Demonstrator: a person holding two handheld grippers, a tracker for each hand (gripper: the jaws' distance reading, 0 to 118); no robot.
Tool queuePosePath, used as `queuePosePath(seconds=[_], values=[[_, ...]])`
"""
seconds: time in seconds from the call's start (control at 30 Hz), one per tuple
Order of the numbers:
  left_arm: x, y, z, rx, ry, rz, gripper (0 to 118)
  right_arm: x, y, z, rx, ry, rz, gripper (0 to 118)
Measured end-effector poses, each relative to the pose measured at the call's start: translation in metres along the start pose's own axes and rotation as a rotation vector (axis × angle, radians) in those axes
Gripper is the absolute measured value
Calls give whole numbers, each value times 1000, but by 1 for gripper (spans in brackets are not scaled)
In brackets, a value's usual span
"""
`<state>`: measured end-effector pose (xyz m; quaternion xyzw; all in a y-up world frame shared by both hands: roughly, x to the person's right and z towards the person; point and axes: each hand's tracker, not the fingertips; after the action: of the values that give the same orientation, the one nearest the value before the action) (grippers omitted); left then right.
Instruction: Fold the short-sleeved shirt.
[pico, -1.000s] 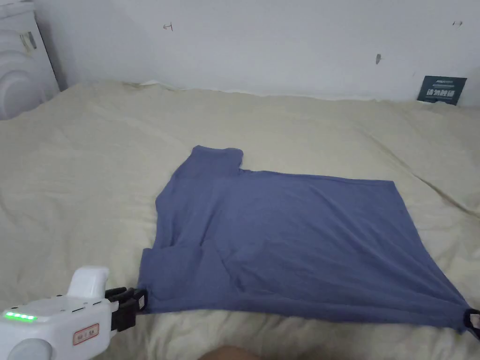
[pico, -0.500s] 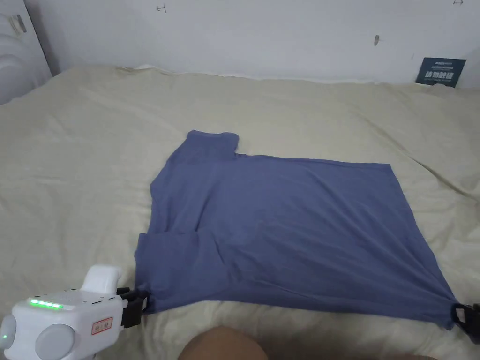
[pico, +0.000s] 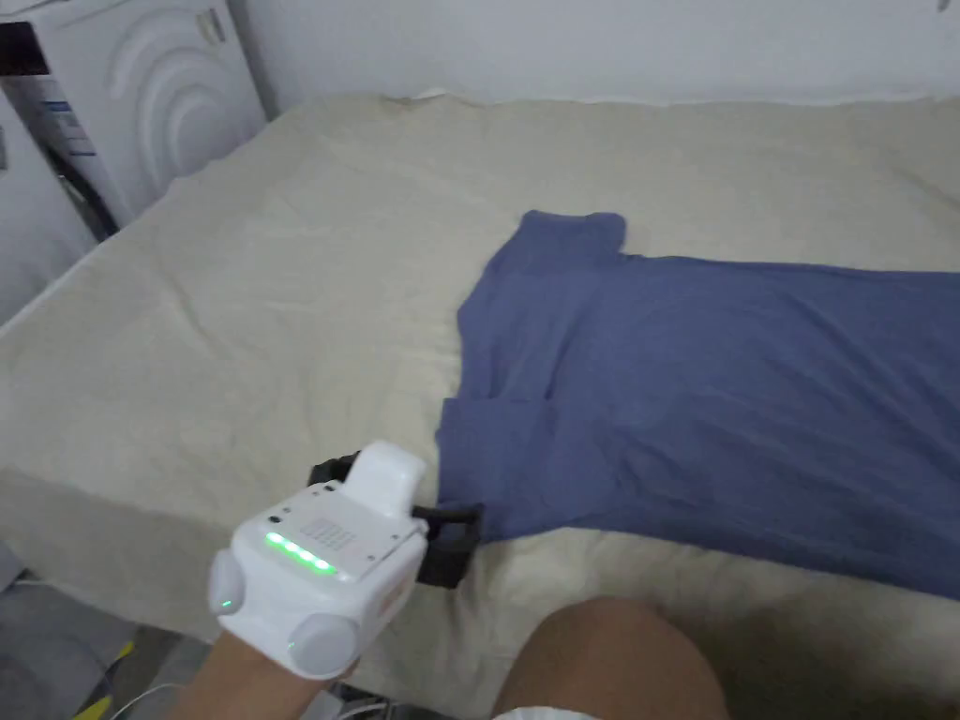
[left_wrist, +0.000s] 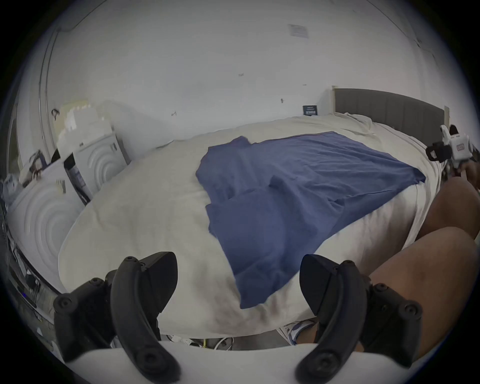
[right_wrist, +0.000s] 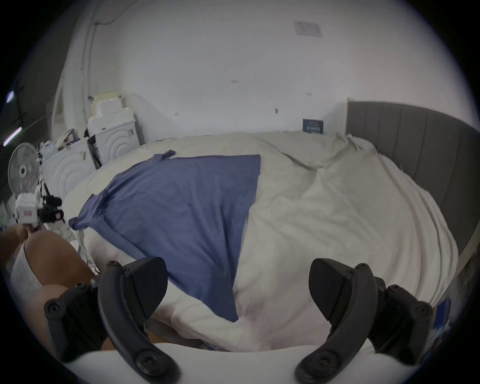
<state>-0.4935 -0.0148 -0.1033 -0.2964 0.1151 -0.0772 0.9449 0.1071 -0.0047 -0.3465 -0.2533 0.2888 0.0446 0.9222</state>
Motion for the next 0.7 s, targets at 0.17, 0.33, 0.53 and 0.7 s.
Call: queuePosePath(seconds=[0.17, 0.33, 0.53, 0.7], values=[[13, -1, 15, 2, -6, -4, 95, -23, -16, 15, -10, -35, 42, 66], [24, -21, 27, 5, 23, 36, 0, -32, -33, 23, -28, -43, 20, 12], [27, -52, 29, -37, -40, 115, 0, -32, -42, 26, -51, -30, -13, 0], [28, -52, 18, -54, -50, 167, 0, -26, -41, 26, -36, -4, -36, 0]])
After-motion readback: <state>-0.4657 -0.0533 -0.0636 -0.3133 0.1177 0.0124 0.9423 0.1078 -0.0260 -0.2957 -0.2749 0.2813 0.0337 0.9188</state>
